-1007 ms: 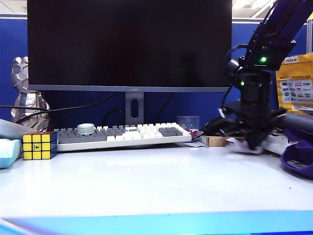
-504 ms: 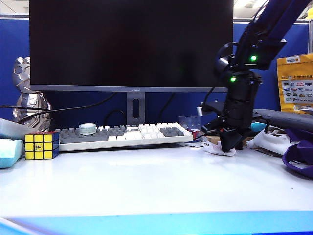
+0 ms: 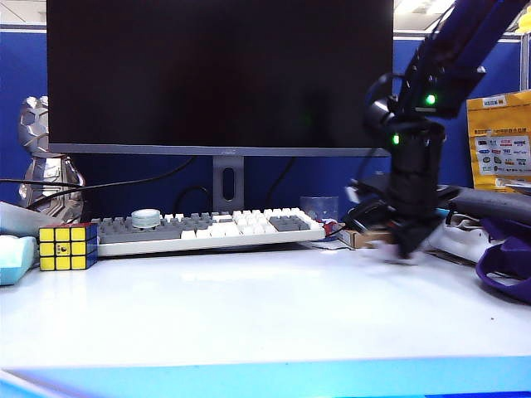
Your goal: Use the wet wipes on the table to wipe the cherry juice off the table, then put the wipes back on the table.
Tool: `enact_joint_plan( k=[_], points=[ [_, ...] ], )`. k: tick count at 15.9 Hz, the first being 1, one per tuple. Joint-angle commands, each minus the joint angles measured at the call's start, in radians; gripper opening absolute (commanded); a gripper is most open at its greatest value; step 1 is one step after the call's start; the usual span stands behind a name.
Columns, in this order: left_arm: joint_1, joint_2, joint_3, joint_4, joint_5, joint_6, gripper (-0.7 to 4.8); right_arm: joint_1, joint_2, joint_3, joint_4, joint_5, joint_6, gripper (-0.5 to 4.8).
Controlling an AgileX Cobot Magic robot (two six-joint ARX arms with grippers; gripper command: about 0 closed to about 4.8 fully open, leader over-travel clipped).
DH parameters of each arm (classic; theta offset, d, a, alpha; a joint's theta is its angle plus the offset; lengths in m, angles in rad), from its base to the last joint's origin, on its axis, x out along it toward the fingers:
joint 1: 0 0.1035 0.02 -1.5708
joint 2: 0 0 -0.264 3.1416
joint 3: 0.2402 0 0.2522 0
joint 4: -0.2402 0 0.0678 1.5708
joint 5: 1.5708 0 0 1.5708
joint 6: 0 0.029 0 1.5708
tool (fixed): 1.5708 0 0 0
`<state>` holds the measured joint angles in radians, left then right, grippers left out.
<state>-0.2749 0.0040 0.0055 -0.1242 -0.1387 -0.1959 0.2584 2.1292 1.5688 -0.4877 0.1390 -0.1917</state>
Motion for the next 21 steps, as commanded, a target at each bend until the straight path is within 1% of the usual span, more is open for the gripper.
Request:
enact_joint_plan(
  k=[1, 3, 5, 7, 8, 9, 10, 11, 12, 13, 19, 20, 21],
  points=[
    [0.000, -0.003, 0.000, 0.006, 0.004, 0.005, 0.28, 0.058, 0.006, -0.002, -0.130, -0.196, -0.026, -0.05],
    [0.000, -0.003, 0.000, 0.006, 0.004, 0.005, 0.28, 0.102, 0.006, -0.002, -0.166, -0.249, -0.058, -0.05],
    [0.000, -0.003, 0.000, 0.006, 0.004, 0.005, 0.28, 0.144, -0.003, -0.001, -0.135, -0.243, -0.064, -0.05],
    [0.000, -0.003, 0.000, 0.006, 0.004, 0.005, 0.28, 0.156, -0.016, 0.023, -0.145, -0.246, -0.063, -0.05],
    [0.000, -0.003, 0.000, 0.006, 0.004, 0.005, 0.28, 0.157, -0.016, 0.056, -0.167, -0.246, -0.058, 0.18],
    [0.000, -0.003, 0.000, 0.006, 0.004, 0.004, 0.28, 0.157, -0.016, 0.077, -0.183, -0.243, -0.051, 0.69],
    [0.000, -0.003, 0.000, 0.006, 0.004, 0.005, 0.28, 0.156, -0.016, 0.112, -0.211, -0.242, -0.045, 1.51],
    [0.000, -0.003, 0.000, 0.006, 0.004, 0.005, 0.28, 0.156, -0.016, 0.150, -0.249, -0.242, -0.045, 1.54],
    [0.000, -0.003, 0.000, 0.006, 0.004, 0.004, 0.28, 0.156, -0.016, 0.178, -0.276, -0.243, -0.045, 1.54],
    [0.000, -0.002, 0.000, 0.006, 0.004, 0.004, 0.28, 0.156, -0.018, 0.237, -0.350, -0.245, -0.044, 1.54],
    [0.000, -0.002, 0.000, 0.006, 0.004, 0.005, 0.28, 0.156, -0.024, 0.368, -0.547, -0.243, -0.044, 1.62],
    [0.000, -0.002, 0.000, 0.006, 0.004, 0.004, 0.28, 0.156, -0.030, 0.379, -0.537, -0.242, -0.042, 1.33],
    [0.000, -0.002, 0.000, 0.006, 0.004, 0.005, 0.28, 0.156, -0.039, 0.396, -0.522, -0.234, -0.034, 0.38]
  ],
)
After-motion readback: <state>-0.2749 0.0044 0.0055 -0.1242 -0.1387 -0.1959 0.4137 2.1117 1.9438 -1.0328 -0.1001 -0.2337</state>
